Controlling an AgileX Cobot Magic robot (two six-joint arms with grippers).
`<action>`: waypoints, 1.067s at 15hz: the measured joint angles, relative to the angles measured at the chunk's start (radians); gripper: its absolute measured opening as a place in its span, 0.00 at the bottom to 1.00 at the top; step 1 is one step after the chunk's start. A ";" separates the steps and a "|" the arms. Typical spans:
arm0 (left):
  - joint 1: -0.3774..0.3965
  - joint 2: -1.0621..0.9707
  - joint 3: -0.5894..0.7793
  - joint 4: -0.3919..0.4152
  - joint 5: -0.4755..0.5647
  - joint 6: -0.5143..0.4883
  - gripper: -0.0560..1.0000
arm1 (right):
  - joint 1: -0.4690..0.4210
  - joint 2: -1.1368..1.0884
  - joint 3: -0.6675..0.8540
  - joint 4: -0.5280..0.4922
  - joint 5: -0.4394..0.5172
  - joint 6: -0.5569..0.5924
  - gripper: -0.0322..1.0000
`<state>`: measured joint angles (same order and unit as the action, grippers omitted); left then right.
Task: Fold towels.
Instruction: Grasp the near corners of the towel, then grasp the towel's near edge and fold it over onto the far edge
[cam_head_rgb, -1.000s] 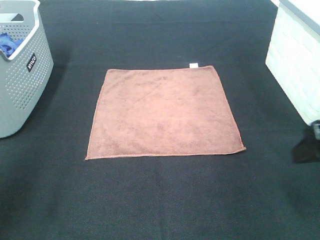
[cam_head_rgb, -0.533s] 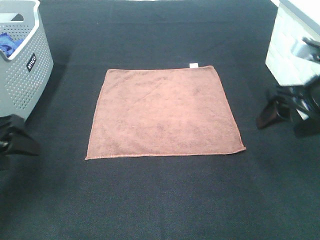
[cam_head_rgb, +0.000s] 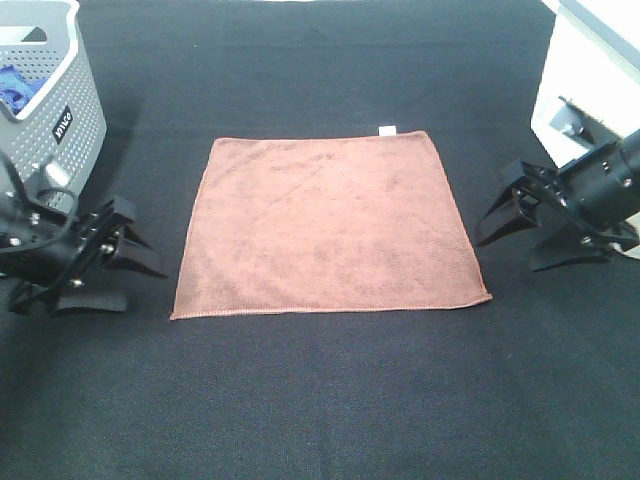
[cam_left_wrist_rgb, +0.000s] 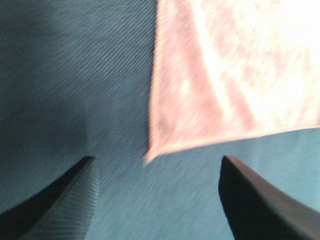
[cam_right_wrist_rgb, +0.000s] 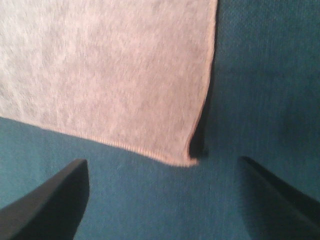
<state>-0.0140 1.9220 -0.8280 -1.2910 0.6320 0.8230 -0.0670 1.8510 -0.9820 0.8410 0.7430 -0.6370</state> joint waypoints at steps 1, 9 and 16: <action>0.000 0.038 -0.001 -0.064 0.017 0.065 0.67 | -0.003 0.057 -0.029 0.006 0.007 -0.022 0.76; -0.058 0.145 -0.024 -0.291 0.063 0.278 0.67 | 0.046 0.216 -0.136 0.020 0.047 -0.047 0.76; -0.126 0.213 -0.098 -0.305 0.055 0.257 0.30 | 0.116 0.278 -0.173 0.078 0.035 -0.016 0.40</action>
<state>-0.1400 2.1350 -0.9260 -1.5960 0.6870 1.0800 0.0490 2.1290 -1.1550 0.9190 0.7780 -0.6530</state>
